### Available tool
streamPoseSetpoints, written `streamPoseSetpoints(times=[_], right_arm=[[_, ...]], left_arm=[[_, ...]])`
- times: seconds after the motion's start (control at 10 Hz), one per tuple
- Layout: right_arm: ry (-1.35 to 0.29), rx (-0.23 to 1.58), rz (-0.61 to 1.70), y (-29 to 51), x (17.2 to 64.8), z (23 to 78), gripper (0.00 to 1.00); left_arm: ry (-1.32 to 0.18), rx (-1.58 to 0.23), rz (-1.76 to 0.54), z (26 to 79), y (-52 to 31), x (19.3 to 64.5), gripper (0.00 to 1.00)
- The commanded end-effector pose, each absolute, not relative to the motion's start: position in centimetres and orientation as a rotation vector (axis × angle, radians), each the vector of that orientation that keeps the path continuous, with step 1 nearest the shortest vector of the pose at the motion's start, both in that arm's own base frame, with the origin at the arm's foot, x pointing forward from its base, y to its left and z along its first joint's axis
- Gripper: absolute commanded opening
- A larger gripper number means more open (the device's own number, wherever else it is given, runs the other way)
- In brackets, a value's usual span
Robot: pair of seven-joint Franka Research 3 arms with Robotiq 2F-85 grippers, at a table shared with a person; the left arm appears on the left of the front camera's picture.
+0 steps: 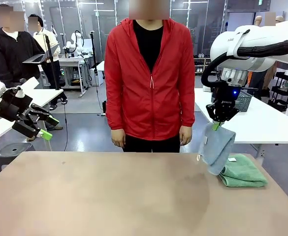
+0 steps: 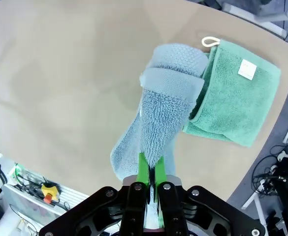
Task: Fold the towels and place them in the basket.
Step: Stack the folded Towel with hook on the right side of the table.
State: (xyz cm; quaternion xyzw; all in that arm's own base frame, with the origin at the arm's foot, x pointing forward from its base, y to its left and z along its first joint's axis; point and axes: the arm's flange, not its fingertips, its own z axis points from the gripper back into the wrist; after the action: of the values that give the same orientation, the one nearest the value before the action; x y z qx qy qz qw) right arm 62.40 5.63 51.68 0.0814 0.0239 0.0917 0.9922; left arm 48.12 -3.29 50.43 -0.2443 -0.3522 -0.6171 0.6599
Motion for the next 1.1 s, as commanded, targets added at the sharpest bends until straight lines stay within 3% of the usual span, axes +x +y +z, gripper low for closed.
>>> streamPoseSetpoints(times=[0.0, 1.0], right_arm=[[0.042, 0.163, 0.187, 5.8, 61.8, 51.7, 0.05], [-0.002, 0.368, 0.190, -1.9, 66.2, 51.1, 0.05]], left_arm=[[-0.808, -0.540, -1.391, 50.5, -3.4, 47.8, 1.00], [-0.808, -0.540, -1.391, 50.5, -3.4, 47.8, 1.00]])
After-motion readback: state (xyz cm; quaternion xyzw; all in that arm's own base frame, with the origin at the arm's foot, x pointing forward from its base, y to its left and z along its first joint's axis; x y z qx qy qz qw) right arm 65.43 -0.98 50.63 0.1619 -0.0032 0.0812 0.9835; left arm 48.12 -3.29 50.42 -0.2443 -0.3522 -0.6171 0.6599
